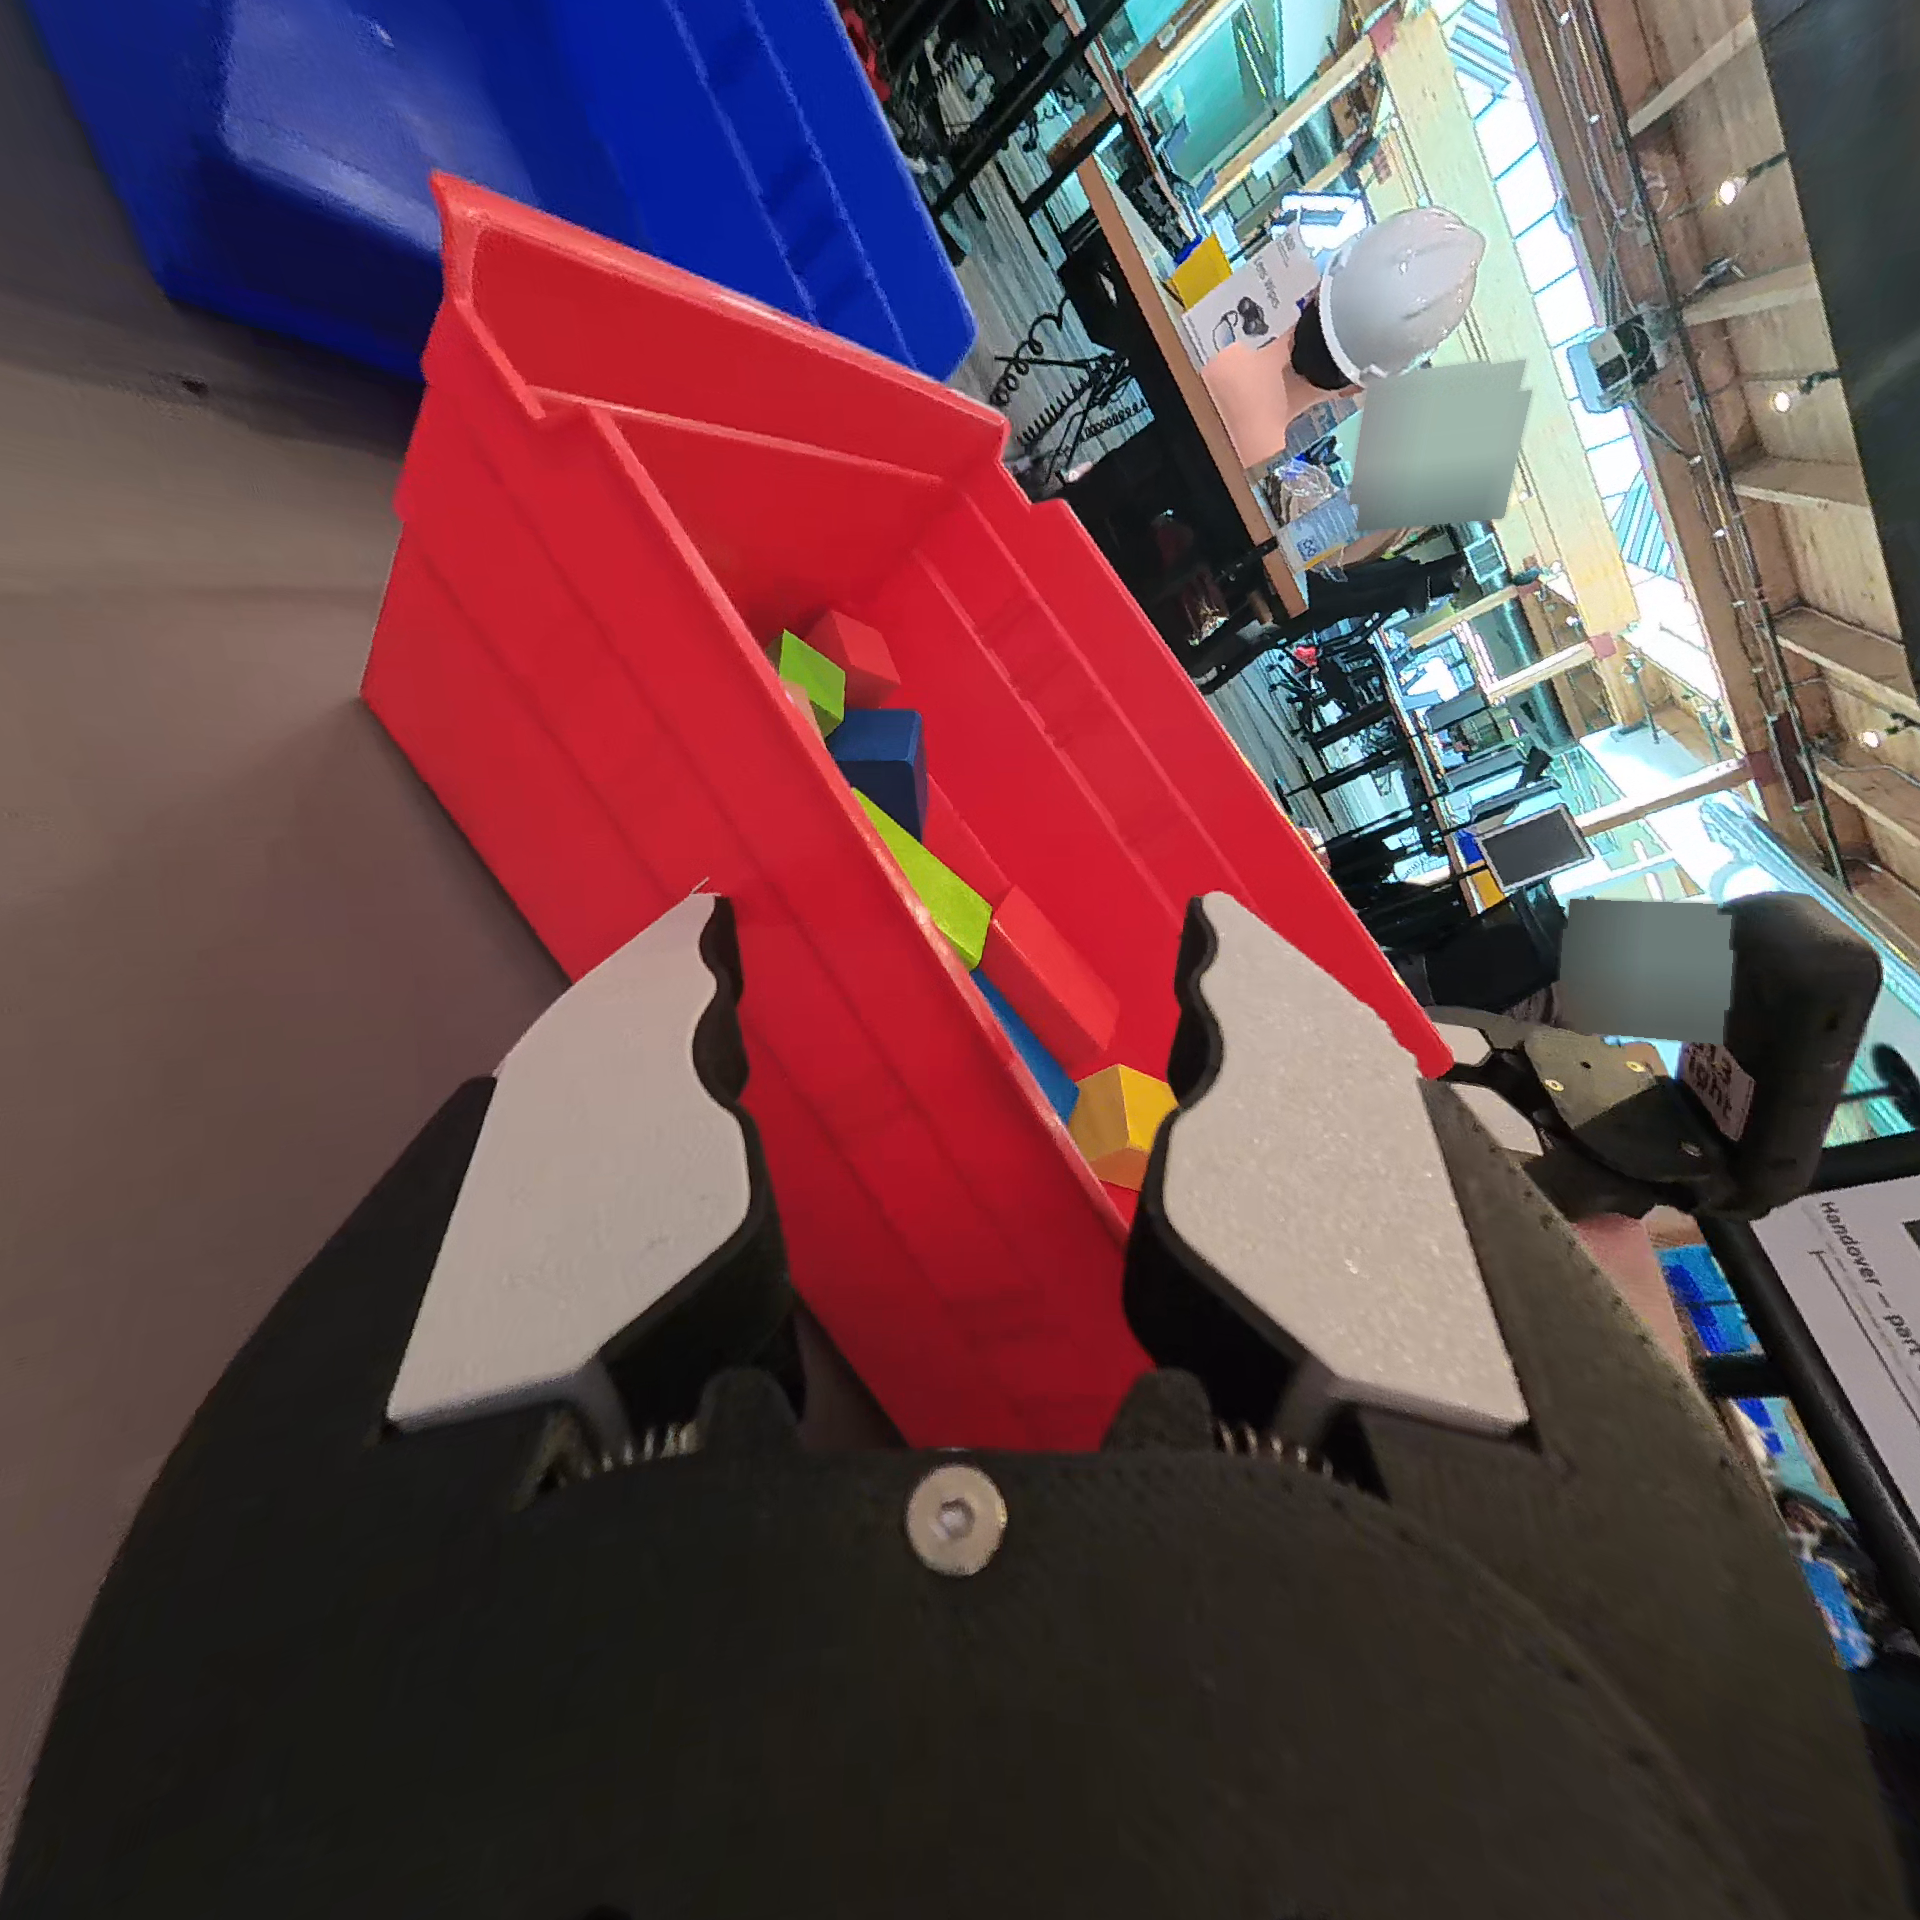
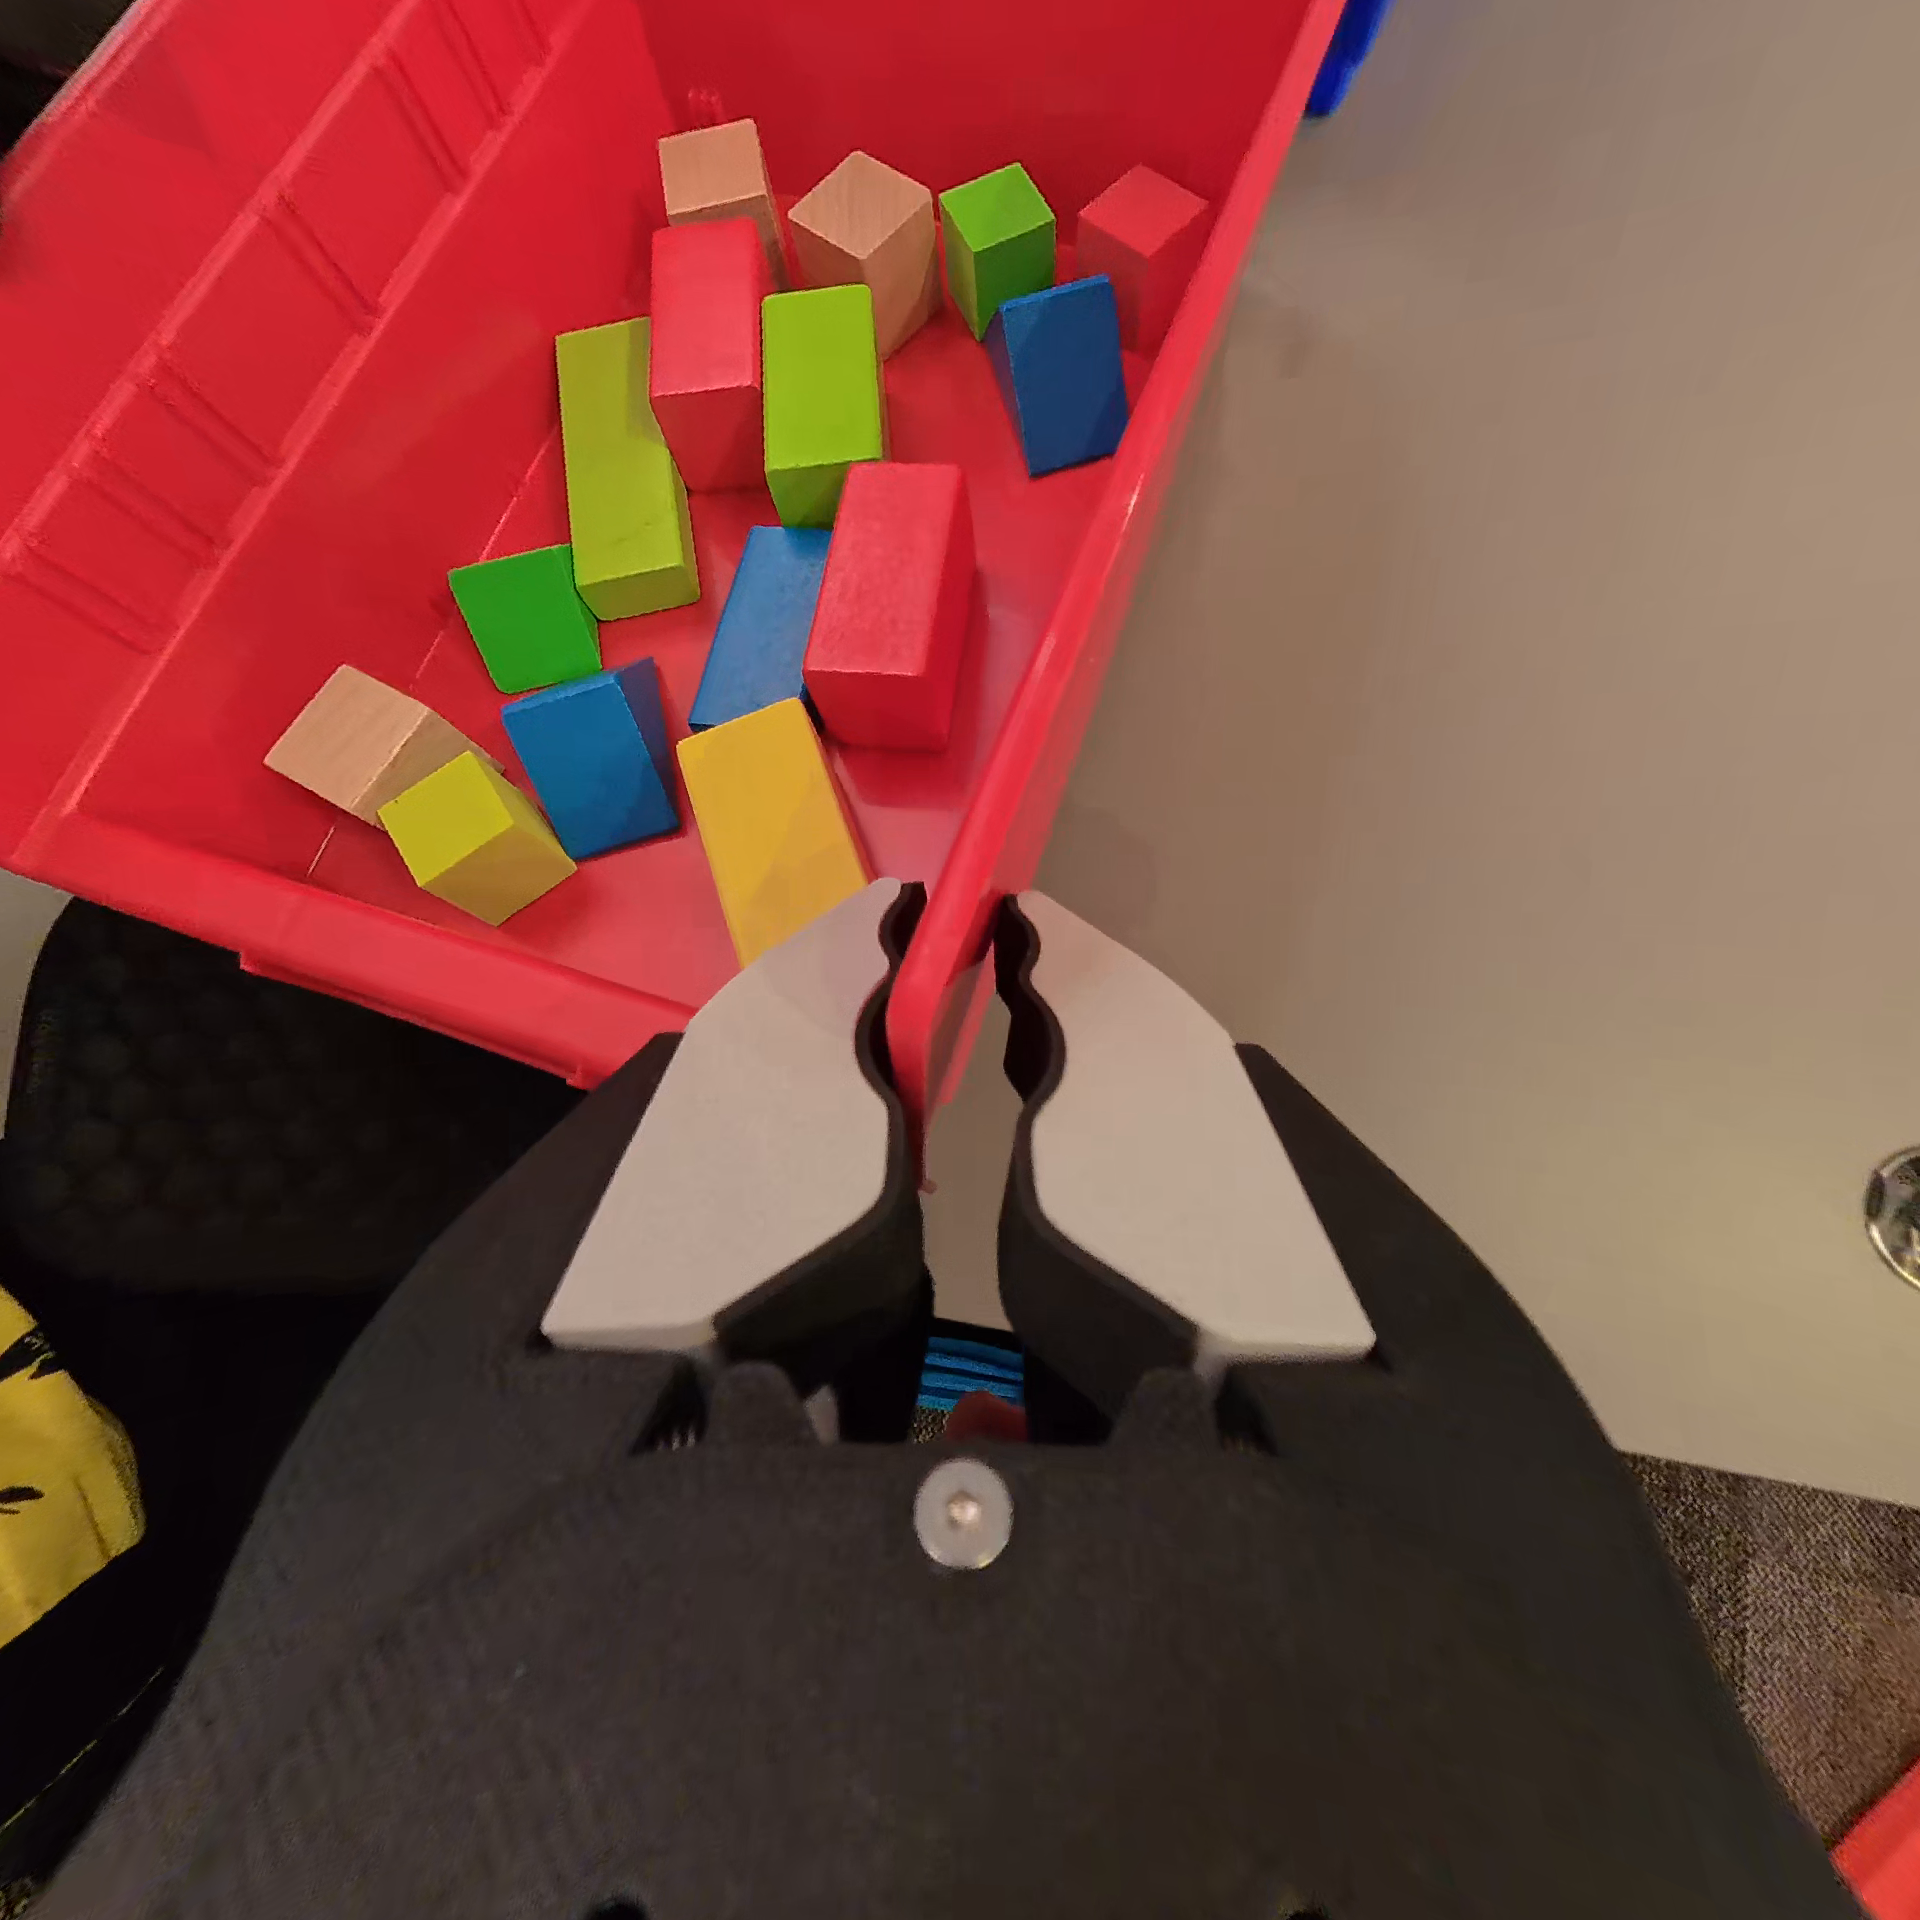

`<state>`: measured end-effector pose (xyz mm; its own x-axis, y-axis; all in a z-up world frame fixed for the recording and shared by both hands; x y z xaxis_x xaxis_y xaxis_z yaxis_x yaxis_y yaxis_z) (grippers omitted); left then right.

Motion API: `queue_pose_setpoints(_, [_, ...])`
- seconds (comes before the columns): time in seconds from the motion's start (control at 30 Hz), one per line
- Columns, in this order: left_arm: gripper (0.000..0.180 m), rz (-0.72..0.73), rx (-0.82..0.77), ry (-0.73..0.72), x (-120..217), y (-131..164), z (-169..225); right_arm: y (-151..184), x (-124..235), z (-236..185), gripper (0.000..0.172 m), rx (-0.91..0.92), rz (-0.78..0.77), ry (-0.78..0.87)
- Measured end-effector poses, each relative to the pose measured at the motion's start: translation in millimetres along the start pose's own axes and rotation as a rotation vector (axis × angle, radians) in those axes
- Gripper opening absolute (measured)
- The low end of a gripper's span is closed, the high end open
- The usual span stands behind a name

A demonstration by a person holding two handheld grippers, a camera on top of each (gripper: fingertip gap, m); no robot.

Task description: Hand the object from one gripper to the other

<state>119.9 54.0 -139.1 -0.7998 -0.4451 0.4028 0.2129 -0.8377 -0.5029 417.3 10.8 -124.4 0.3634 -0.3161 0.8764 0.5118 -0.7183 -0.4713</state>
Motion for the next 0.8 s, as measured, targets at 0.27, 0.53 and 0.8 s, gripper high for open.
queue_pose_setpoints(0.27, [0.081,0.068,0.025,-0.057,38,12,-12,-18,-12,-28,0.011,0.079,-0.012,-0.035])
queue_pose_setpoints(0.53, [0.082,0.135,0.060,-0.110,90,32,-25,-40,-27,-66,0.011,0.176,-0.030,-0.078])
queue_pose_setpoints(0.8, [0.081,0.253,0.117,-0.183,152,59,-43,-68,-50,-114,0.012,0.300,-0.048,-0.134])
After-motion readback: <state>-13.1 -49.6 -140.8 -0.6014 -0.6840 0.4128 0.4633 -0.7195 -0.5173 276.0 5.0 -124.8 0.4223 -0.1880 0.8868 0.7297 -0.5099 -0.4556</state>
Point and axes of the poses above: each gripper's, where its closed fingertips meet, x back along the fingers, y out of its underside, z = x × y across the jaws, the point moved 9 cm from there along x, back along the fingers, and after that the axes turned 14 degrees about -z, right-handed, at the moved point
